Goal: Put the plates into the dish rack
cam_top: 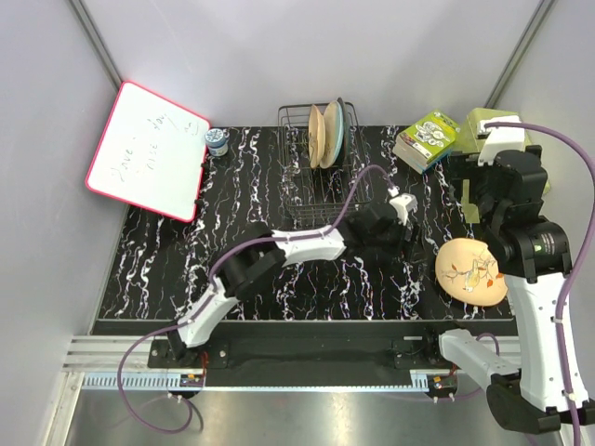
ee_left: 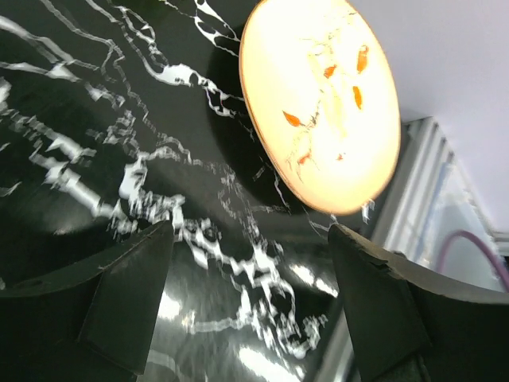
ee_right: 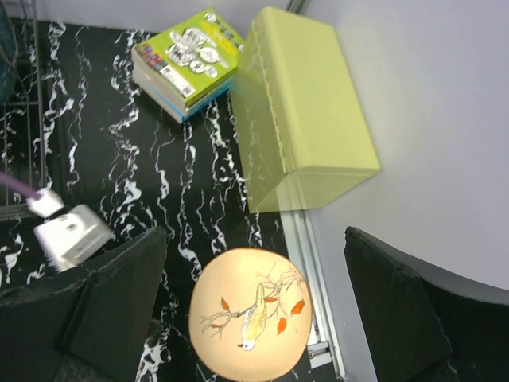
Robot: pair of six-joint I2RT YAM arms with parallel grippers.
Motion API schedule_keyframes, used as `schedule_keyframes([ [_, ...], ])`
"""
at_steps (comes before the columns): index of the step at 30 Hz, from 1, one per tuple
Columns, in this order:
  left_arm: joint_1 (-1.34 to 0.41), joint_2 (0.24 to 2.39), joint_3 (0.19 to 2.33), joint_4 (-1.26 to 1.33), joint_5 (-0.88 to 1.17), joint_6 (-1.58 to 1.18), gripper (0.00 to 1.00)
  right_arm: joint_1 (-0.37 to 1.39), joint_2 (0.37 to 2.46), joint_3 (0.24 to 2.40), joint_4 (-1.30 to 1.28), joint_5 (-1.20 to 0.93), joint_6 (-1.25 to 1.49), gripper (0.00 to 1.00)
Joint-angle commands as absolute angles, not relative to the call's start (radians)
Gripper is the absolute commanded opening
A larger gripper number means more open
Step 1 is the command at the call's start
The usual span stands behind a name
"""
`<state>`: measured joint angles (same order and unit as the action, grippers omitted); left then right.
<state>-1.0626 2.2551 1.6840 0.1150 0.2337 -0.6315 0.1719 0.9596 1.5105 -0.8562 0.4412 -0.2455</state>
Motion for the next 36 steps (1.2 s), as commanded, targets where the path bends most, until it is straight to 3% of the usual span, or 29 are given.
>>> schedule_keyframes([
  [1,-1.107,2.324,1.807,0.17,0.186,-0.592,0.84,0.166,0.956,1.493,-0.88,0.4,-0.199,0.99],
  [21,-1.129,2.534,1.888,0.382,0.284,-0.676,0.79,0.143,0.962,1.437,-0.914,0.365,-0.172,0.99],
  [31,-1.14,2.583,1.956,0.402,0.288,-0.709,0.51,0.13,0.988,1.431,-0.916,0.348,-0.155,0.98],
  [36,-1.131,2.594,1.982,0.394,0.321,-0.706,0.43,0.124,0.989,1.42,-0.916,0.341,-0.147,0.97],
])
